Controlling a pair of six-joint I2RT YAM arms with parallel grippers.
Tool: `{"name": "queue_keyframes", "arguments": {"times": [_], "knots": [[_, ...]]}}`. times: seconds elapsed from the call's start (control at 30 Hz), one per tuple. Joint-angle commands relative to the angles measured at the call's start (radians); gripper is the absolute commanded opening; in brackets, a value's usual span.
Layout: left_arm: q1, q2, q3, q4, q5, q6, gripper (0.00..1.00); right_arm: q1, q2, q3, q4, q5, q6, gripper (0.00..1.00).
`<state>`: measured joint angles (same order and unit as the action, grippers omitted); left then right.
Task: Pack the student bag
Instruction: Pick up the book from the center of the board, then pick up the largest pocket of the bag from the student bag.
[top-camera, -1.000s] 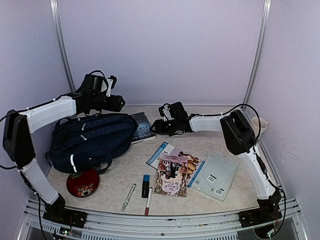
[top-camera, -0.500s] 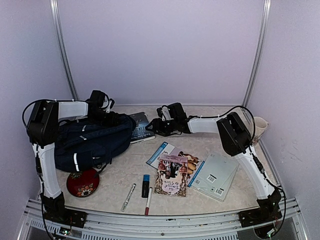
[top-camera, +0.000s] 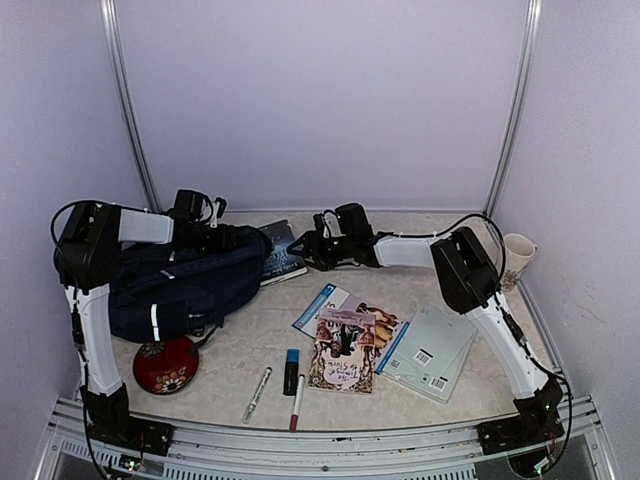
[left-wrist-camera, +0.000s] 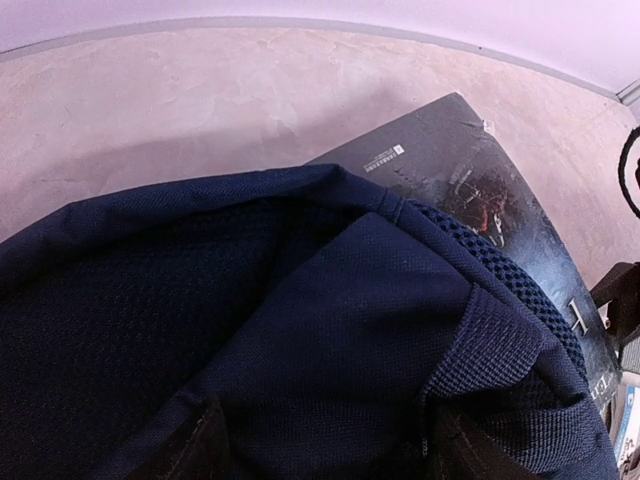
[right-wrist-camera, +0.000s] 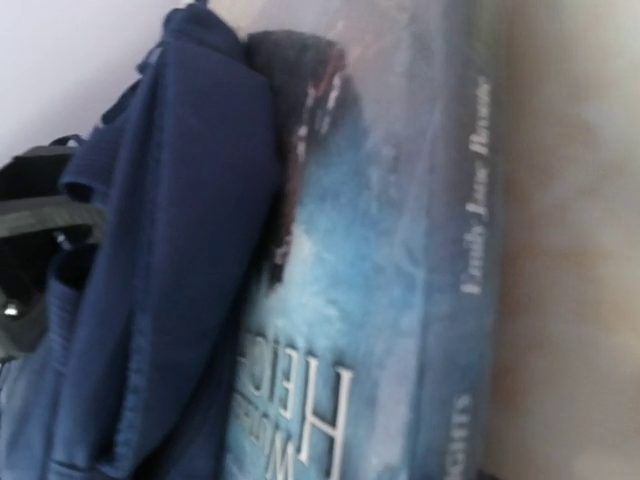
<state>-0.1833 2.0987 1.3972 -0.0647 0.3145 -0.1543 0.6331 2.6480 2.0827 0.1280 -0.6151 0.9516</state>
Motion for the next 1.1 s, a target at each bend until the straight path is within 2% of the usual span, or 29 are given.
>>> {"name": "queue_keyframes", "arguments": {"times": [0.0, 0.1, 0.2, 0.37, 0.43, 0.73, 0.87, 0.97, 1.07], "knots": [[-0.018, 0.047, -0.091, -0.009, 0.077, -0.057, 0.63, 0.105, -0.061, 0.032, 0.141, -0.092, -0.017, 0.57], [-0.021, 0.035, -0.09, -0.01, 0.074, -0.043, 0.63, 0.106, -0.066, 0.011, 0.112, -0.02, -0.026, 0.54], [-0.018, 0.023, -0.092, -0.012, 0.053, -0.042, 0.62, 0.106, -0.039, 0.027, 0.055, 0.027, -0.048, 0.44], [-0.027, -0.055, -0.092, -0.024, 0.01, -0.005, 0.64, 0.106, -0.061, -0.014, 0.055, 0.037, -0.049, 0.08], [-0.043, -0.106, -0.077, -0.052, -0.051, 0.023, 0.69, 0.105, -0.107, -0.074, 0.059, 0.062, -0.071, 0.02], [-0.207, -0.352, 0.029, -0.245, -0.317, 0.18, 0.82, 0.03, -0.489, -0.533, 0.195, 0.196, -0.147, 0.0], [-0.27, -0.372, 0.085, -0.374, -0.353, 0.198, 0.92, -0.022, -0.655, -0.675, 0.187, 0.228, -0.192, 0.0], [-0.311, -0.364, 0.068, -0.435, -0.307, 0.223, 0.92, -0.05, -0.774, -0.766, 0.148, 0.306, -0.252, 0.0], [-0.332, -0.308, 0.058, -0.469, -0.406, 0.234, 0.91, -0.067, -0.872, -0.816, 0.094, 0.381, -0.325, 0.0]]}}
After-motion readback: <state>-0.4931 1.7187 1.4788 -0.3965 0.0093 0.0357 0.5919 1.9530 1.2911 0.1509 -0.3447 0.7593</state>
